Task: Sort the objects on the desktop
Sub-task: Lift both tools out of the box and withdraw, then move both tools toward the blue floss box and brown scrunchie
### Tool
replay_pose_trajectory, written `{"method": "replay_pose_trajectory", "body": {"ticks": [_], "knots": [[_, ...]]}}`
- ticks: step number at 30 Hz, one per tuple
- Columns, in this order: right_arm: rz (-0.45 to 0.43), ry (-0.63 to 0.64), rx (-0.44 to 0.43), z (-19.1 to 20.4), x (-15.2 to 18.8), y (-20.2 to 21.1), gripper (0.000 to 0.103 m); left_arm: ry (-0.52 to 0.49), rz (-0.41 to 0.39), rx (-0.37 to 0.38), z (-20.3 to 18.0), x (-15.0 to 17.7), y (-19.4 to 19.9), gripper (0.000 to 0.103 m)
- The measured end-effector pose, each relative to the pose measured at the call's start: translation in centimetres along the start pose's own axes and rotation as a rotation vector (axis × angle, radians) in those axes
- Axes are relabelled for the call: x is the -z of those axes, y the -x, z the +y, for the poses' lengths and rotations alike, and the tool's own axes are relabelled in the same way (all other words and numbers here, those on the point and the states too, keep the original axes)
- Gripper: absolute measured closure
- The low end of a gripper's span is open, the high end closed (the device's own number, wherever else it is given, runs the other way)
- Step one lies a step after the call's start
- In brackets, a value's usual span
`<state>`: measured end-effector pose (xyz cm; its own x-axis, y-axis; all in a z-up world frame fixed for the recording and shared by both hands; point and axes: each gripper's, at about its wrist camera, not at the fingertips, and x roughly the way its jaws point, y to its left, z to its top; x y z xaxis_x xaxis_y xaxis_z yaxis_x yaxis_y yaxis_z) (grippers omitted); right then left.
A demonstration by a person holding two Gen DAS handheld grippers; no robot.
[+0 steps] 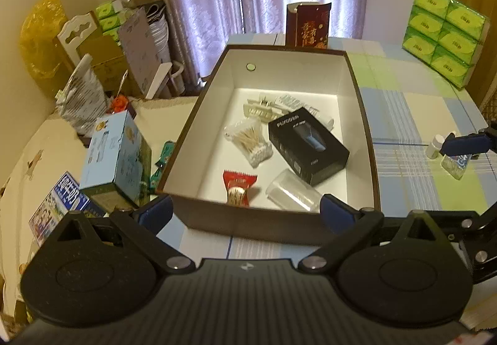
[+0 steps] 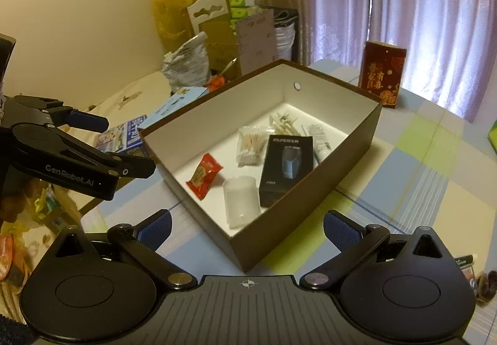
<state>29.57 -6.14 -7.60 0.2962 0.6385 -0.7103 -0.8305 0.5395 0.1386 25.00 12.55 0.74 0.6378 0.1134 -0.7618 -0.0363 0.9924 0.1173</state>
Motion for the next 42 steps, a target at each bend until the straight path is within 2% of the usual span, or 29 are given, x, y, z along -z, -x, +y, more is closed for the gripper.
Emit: {"method": "replay_pose_trajectory", "body": {"ticks": [10,19,28,42], "knots": [[0.050,-0.001,-0.065,-1.7,2.2,1.0,0.002,0.038,0.047,-0.030,-2.3,2.0,0.8,0.004],[0.121,-0.007,-0.104,-4.0,5.3,2.7,0.002,0.027,0.098,0.013,-6.9,3.6,0.8,0.004],[0.188,-0.101,-0.032,-9.1,9.0,4.8,0.002,-0.017,0.129,0.104,-12.9,3.7,-0.4,0.004],[0.225,-0.317,0.216,-18.3,14.0,9.2,0.002,-0.159,0.147,0.268,-22.8,1.3,-4.5,0.004]]}}
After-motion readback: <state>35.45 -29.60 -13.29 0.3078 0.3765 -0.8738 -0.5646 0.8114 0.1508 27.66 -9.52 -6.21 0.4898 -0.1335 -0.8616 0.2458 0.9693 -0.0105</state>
